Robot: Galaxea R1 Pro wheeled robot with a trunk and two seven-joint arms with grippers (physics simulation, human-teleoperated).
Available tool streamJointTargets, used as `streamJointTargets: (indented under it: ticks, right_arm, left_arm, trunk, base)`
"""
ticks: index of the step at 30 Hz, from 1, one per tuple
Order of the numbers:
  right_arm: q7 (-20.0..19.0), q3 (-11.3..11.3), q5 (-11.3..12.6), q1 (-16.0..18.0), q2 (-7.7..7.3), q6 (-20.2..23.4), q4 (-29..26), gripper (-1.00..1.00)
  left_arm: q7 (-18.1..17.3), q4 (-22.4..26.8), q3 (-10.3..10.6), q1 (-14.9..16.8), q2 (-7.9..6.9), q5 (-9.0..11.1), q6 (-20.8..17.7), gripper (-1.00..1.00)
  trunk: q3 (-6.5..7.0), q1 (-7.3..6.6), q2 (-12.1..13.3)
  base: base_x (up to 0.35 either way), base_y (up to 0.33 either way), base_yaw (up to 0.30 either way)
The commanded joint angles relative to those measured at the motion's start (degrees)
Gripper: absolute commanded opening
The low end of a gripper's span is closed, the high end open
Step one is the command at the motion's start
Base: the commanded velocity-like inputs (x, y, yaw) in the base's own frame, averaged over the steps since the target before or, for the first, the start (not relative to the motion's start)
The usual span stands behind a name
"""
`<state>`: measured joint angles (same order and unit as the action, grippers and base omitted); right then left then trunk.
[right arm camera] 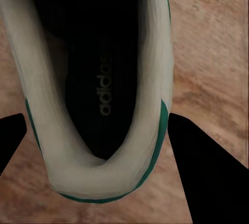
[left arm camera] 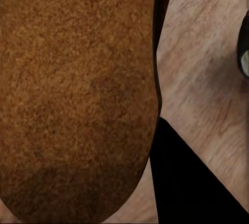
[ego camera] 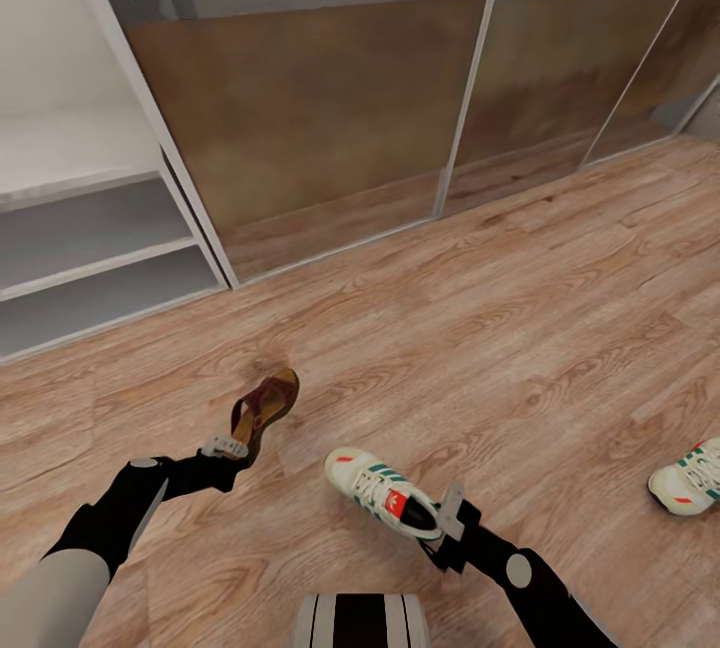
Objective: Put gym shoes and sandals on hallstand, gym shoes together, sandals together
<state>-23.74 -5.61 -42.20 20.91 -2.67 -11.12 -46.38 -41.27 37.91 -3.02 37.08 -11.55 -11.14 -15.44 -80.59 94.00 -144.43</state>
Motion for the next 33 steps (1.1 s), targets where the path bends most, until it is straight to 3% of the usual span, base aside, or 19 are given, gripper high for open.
streamJointTargets:
  ticks: [1, 4, 8, 11, 12, 16, 17, 21, 23, 25, 28, 30, 33]
  right_arm:
    - [-0.08, 0.2, -0.04, 0.01, -0.03, -0.26, -0.03, -1.0]
    - [-0.11, 1.83, 2.73, 0.01, -0.06, -0.23, -0.31, -1.0]
    - [-0.19, 4.21, 4.49, 0.01, -0.24, -0.22, -2.12, -1.0]
    - [-0.24, 8.32, 5.23, 0.01, -0.27, -0.19, -3.59, -1.0]
    - [-0.25, 12.58, 5.56, 0.01, -0.17, -0.08, -5.23, -1.0]
    - [-0.23, 13.77, 5.56, 0.01, -0.15, 0.29, -8.7, -1.0]
    - [-0.16, 13.9, 5.61, 0.01, -0.08, 3.43, -9.76, -1.0]
    - [-0.11, 14.1, 6.04, 0.01, 0.05, 6.08, -9.76, -1.0]
    - [-0.1, 15.07, 7.62, -0.04, 0.26, 6.57, -9.44, -1.0]
    - [-0.09, 16.91, 10.64, -0.15, 0.63, 6.77, -8.03, -1.0]
    - [-0.08, 20.61, 17.37, -0.28, 1.0, 6.75, -3.47, -1.0]
    - [-0.07, 22.01, 20.58, -0.31, 1.09, 6.56, -0.29, -1.0]
    - [0.73, 23.04, 22.95, -0.33, 1.15, 3.98, 5.16, -1.0]
  left_arm:
    - [-0.48, 0.09, -0.54, -0.35, 0.05, -0.47, 0.1, -1.0]
    - [-0.46, 0.07, -2.74, -1.87, 0.04, -0.58, 2.74, -1.0]
    - [-0.5, 0.06, -5.4, -2.55, -0.01, -0.7, 4.23, -1.0]
    - [-0.49, 0.06, -7.15, -2.83, -0.04, -0.83, 4.77, -1.0]
    - [0.51, 0.0, -7.94, -3.12, -0.35, -0.89, 5.12, -1.0]
    - [4.31, -0.25, -8.12, -4.52, -0.62, -0.79, 5.38, -1.0]
    - [6.55, -0.34, -8.22, -5.71, -0.71, -0.66, 6.01, -1.0]
    - [9.82, -0.4, -9.31, -7.77, -0.66, -0.51, 10.08, -1.0]
    - [11.72, -0.68, -10.53, -8.87, -0.58, -0.46, 12.49, -1.0]
    - [13.29, -1.33, -11.89, -9.95, -0.44, -0.42, 14.39, -1.0]
    - [14.9, -2.94, -14.53, -11.45, -0.25, -0.31, 17.34, -1.0]
    - [15.5, -4.25, -16.42, -12.35, -0.16, -0.26, 19.55, -1.0]
    - [16.76, -7.1, -19.77, -13.68, -0.09, -0.28, 23.96, -1.0]
  trunk:
    - [0.19, -0.03, 0.0]
    - [0.87, -0.11, 0.04]
    - [1.76, -0.21, 0.09]
    - [2.43, -0.29, 0.14]
    - [2.64, -0.32, 0.15]
    - [3.46, -0.42, 0.2]
    - [3.68, -0.44, 0.22]
    - [4.56, -0.55, 0.27]
    - [5.01, -0.6, 0.3]
    - [5.45, -0.65, 0.32]
    - [6.11, -0.73, 0.36]
    - [6.56, -0.78, 0.39]
    - [7.22, -0.86, 0.43]
  base:
    - [0.0, 0.0, 0.0]
    - [0.0, 0.0, 0.0]
    - [0.0, 0.0, -0.016]
    - [0.0, 0.0, -0.011]
    - [0.0, 0.0, -0.002]
    - [0.0, 0.0, 0.0]
    - [0.0, 0.0, 0.0]
    - [0.0, 0.0, 0.0]
    - [0.0, 0.0, 0.0]
    - [0.0, 0.0, 0.0]
    - [0.0, 0.0, 0.0]
    - [0.0, 0.0, 0.0]
    - [0.0, 0.0, 0.0]
